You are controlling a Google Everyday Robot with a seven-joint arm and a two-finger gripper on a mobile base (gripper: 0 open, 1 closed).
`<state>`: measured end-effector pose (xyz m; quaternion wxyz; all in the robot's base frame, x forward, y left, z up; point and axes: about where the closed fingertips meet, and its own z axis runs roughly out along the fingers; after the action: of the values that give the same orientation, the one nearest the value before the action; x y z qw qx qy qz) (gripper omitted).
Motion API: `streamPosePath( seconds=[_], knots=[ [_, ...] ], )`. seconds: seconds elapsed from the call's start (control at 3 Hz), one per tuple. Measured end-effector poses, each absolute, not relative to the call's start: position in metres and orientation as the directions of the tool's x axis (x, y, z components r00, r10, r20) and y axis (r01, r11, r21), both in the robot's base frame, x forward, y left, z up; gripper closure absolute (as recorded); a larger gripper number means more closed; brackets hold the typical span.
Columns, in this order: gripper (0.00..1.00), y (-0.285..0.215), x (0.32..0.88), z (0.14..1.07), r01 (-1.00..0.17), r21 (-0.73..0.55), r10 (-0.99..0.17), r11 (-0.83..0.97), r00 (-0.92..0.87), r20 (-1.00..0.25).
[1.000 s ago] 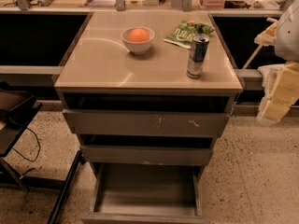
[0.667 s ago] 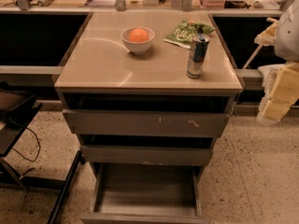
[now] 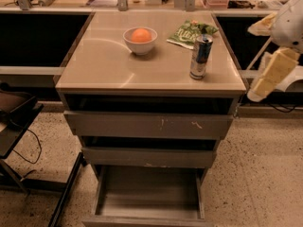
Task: Place redbull can into bottom drawer
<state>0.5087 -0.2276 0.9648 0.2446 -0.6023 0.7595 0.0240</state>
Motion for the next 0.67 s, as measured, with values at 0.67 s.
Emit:
streamPosePath(
  seconds=[0.67],
  knots=[
    [0.0, -0.244, 0.587, 0.911, -0.912, -0.203, -0.726, 0.355, -0.133, -0.675]
  ],
)
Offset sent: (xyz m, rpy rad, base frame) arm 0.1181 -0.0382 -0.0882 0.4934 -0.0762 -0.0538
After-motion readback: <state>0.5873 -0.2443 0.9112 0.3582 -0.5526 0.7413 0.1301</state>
